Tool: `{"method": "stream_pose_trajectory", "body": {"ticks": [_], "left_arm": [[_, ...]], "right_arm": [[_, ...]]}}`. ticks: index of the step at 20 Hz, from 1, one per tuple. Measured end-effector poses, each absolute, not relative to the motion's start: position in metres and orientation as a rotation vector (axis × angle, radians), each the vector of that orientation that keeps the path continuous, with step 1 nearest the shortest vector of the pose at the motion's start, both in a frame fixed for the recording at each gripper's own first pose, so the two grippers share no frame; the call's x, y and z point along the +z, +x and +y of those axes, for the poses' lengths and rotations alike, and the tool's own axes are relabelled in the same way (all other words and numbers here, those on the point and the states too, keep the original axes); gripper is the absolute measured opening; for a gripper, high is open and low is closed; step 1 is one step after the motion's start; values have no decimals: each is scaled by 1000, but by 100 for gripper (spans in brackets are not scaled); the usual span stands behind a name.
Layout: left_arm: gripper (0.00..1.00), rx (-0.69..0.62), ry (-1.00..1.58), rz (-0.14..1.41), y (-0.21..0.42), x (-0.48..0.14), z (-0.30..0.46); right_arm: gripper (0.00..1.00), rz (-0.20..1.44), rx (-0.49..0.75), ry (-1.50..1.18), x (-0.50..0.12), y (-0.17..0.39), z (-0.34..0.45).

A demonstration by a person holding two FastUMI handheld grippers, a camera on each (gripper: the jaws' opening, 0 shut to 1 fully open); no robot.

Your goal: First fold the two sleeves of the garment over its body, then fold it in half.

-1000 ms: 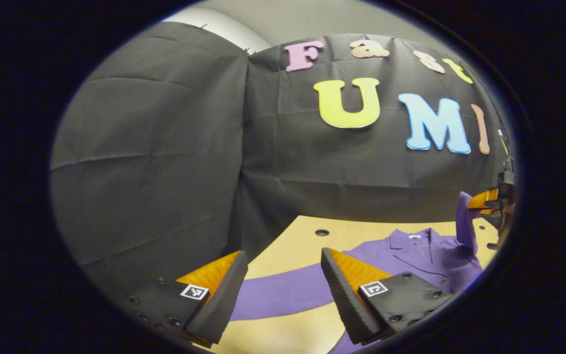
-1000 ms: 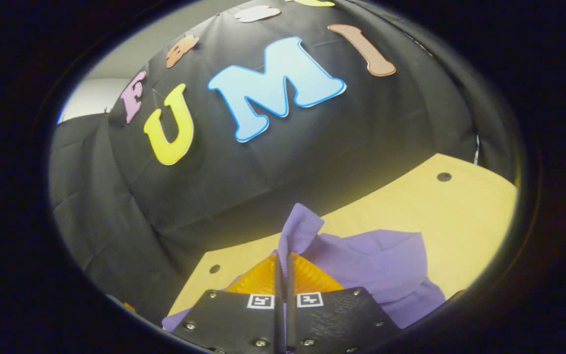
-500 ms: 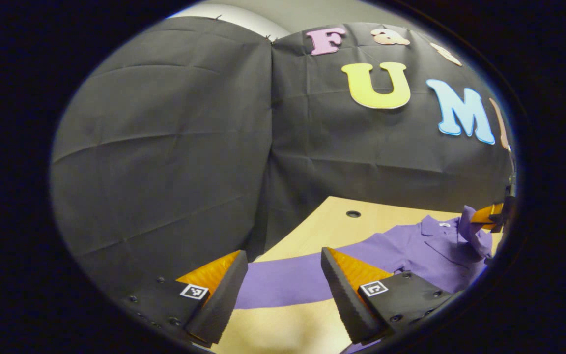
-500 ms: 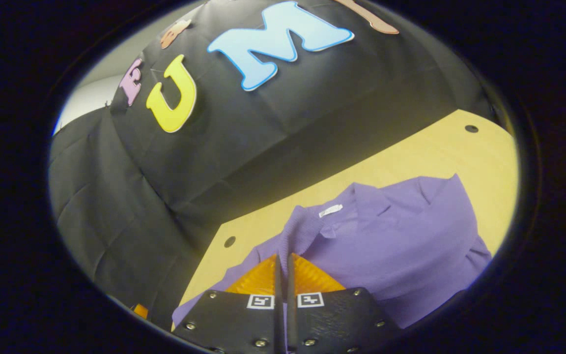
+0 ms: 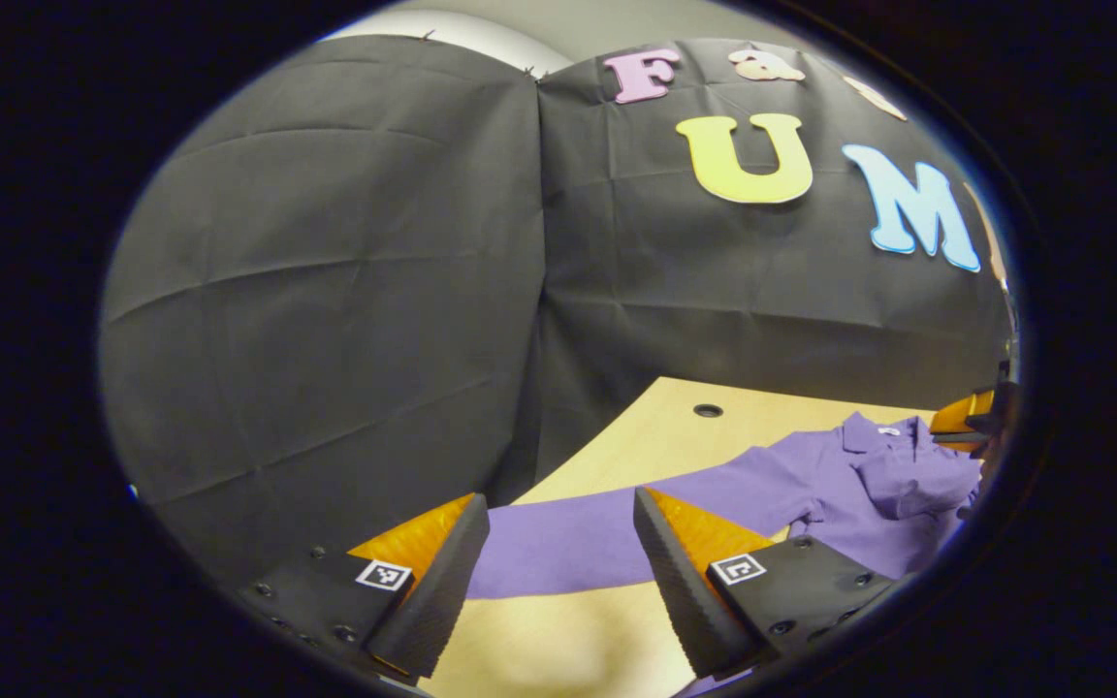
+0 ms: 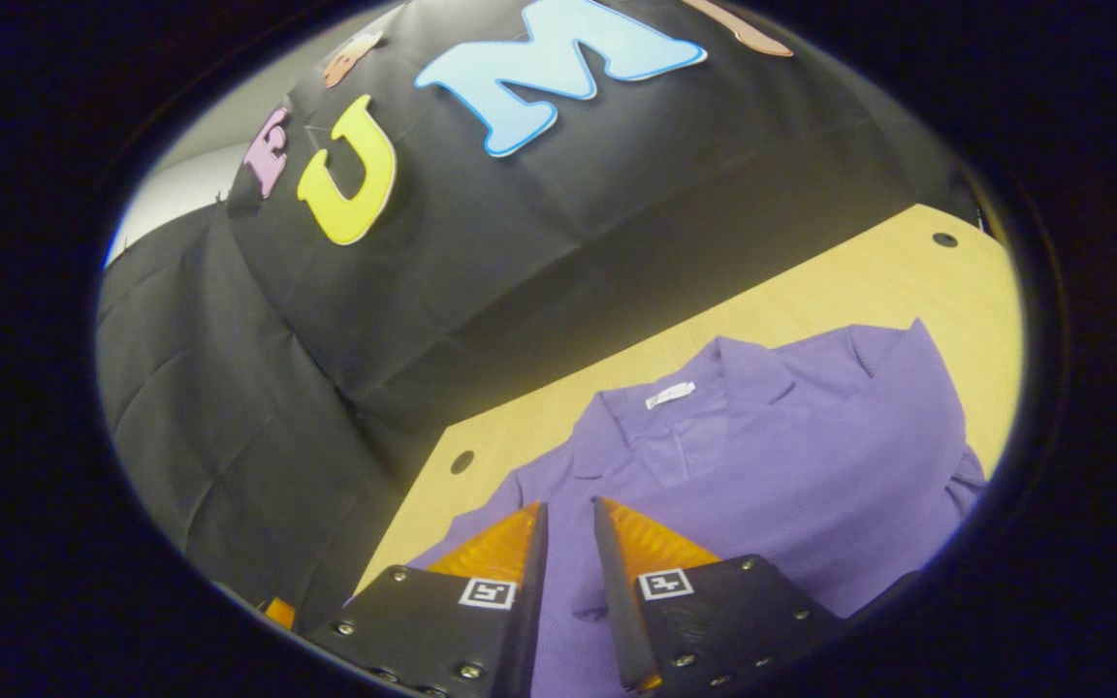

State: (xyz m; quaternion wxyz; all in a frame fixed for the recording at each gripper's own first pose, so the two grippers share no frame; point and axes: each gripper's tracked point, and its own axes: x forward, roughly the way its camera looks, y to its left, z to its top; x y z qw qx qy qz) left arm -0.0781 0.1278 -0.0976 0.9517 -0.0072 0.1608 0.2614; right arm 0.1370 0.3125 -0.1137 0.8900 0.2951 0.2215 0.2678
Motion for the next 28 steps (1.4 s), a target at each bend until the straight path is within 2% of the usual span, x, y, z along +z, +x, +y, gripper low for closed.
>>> {"method": "stream_pose_trajectory", "body": {"ticks": [2,3,4,9,16,22,28], "left_arm": [[96,524,-24,330,-74,-101,122],[96,522,-29,334,-72,-104,121],[96,524,-35,336,-71,-107,120],[98,597,-38,387,-74,-134,139],[97,750,-61,549,-100,-198,207],[98,730,-89,636,-91,-235,218],[95,708,-156,627,-76,-239,212]], "right_arm": [[45,461,560,597,-110,133,309],[72,459,553,577,-110,129,305],[91,453,549,557,-106,126,300],[91,399,517,465,-83,106,275],[91,241,376,264,-41,68,207],[91,247,362,239,-37,37,203],[91,292,399,295,-37,24,221]]}}
